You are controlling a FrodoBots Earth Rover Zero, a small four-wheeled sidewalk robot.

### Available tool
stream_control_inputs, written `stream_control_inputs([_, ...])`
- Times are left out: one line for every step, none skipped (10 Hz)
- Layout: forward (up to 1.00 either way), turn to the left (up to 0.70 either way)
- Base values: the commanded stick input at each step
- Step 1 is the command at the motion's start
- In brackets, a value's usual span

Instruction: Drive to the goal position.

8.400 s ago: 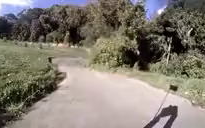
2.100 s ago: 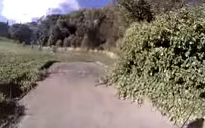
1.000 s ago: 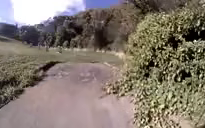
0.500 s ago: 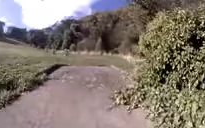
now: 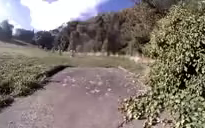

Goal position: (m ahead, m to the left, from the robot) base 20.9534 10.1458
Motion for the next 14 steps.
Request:
stream_control_inputs([0.70,0.02])
stream_control_inputs([0.70,0.01])
stream_control_inputs([0.70,0.01])
stream_control_inputs([0.70,0.05])
stream_control_inputs([0.70,0.09])
stream_control_inputs([0.70,0.10])
stream_control_inputs([0.70,0.04])
stream_control_inputs([0.70,0.00])
stream_control_inputs([0.70,0.00])
stream_control_inputs([0.70,0.00])
stream_control_inputs([0.70,0.00])
stream_control_inputs([0.70,0.00])
stream_control_inputs([0.70,0.00])
stream_control_inputs([0.70,0.00])
